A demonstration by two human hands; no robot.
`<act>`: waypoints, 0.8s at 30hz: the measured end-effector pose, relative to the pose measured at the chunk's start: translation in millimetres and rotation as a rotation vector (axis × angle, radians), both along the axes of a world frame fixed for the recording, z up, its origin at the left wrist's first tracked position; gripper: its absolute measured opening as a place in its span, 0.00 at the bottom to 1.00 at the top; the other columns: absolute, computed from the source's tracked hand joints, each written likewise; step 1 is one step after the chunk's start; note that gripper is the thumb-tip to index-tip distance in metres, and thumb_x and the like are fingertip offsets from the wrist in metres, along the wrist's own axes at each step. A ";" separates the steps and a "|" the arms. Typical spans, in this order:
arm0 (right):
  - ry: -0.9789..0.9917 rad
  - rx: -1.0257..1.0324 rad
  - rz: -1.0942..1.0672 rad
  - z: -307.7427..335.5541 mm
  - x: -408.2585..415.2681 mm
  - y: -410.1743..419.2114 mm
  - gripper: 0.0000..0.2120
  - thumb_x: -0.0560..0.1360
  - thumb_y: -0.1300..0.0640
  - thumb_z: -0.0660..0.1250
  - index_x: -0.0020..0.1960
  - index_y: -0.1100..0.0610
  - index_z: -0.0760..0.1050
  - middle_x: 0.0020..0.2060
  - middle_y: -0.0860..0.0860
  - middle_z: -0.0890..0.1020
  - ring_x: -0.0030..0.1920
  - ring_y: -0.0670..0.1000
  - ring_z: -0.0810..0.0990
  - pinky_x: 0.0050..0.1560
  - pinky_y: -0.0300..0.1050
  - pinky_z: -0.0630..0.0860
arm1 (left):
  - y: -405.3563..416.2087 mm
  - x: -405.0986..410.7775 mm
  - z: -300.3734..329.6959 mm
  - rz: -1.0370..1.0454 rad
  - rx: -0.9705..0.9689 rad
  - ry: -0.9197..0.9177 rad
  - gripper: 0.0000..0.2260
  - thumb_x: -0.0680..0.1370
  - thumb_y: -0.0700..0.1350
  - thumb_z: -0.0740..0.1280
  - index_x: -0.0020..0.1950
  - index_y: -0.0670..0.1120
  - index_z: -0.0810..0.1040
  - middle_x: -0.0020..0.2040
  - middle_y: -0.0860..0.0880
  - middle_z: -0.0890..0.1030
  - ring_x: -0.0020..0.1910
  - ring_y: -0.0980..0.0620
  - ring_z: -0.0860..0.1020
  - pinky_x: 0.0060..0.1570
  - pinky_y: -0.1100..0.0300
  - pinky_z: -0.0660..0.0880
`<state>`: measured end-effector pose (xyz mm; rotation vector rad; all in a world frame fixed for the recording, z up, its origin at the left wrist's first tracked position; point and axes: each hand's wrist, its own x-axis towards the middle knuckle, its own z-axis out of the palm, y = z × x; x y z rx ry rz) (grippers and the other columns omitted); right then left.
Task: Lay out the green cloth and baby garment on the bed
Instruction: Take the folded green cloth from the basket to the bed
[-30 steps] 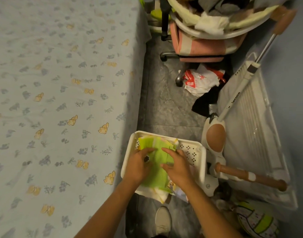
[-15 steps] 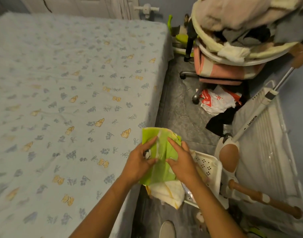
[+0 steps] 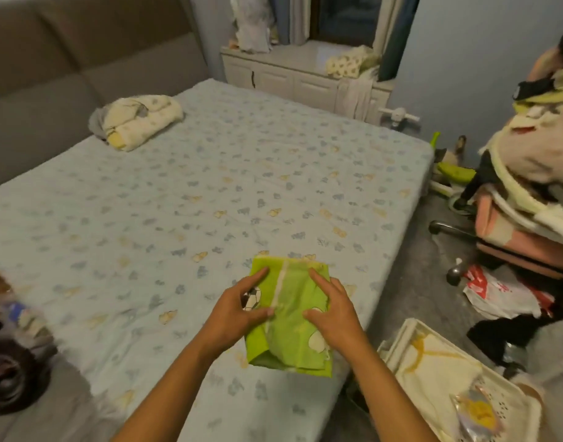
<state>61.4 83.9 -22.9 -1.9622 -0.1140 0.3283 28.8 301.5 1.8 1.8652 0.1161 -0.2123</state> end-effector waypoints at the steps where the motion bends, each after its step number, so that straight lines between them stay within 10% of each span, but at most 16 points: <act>1: -0.002 -0.012 0.019 5.8 -5.2 29.3 0.38 0.70 0.65 0.72 0.74 0.42 0.65 0.70 0.51 0.67 0.70 0.50 0.68 0.66 0.39 0.68 | 31.0 -8.7 5.4 0.018 -0.001 -0.005 0.34 0.69 0.45 0.78 0.72 0.60 0.69 0.66 0.63 0.72 0.62 0.71 0.70 0.58 0.75 0.67; 5: -0.030 -0.051 0.057 27.0 -24.5 147.3 0.39 0.70 0.65 0.72 0.75 0.44 0.64 0.66 0.49 0.68 0.66 0.48 0.70 0.50 0.26 0.68 | 147.1 -37.7 19.8 0.047 -0.027 -0.008 0.36 0.69 0.42 0.78 0.73 0.57 0.68 0.68 0.59 0.72 0.67 0.59 0.71 0.65 0.64 0.70; 10: -0.010 -0.075 0.063 45.1 -39.3 271.8 0.40 0.70 0.66 0.73 0.77 0.49 0.62 0.69 0.52 0.66 0.68 0.51 0.68 0.62 0.40 0.69 | 270.3 -52.0 27.9 0.027 -0.004 -0.009 0.39 0.68 0.41 0.78 0.75 0.56 0.65 0.71 0.54 0.70 0.67 0.57 0.70 0.56 0.73 0.70; 18: 0.016 -0.095 0.024 32.9 -21.9 376.7 0.41 0.69 0.64 0.74 0.77 0.51 0.61 0.67 0.50 0.66 0.62 0.44 0.66 0.60 0.36 0.64 | 385.5 -21.4 17.2 -0.045 0.044 0.045 0.42 0.67 0.42 0.79 0.75 0.60 0.63 0.67 0.55 0.70 0.65 0.56 0.71 0.48 0.79 0.70; 24: 0.049 -0.105 -0.065 -0.2 13.5 428.3 0.41 0.69 0.62 0.75 0.77 0.50 0.60 0.68 0.51 0.67 0.66 0.47 0.67 0.57 0.34 0.64 | 435.5 32.2 -3.8 -0.141 0.076 0.062 0.42 0.67 0.43 0.79 0.75 0.59 0.62 0.72 0.60 0.65 0.69 0.60 0.65 0.63 0.65 0.65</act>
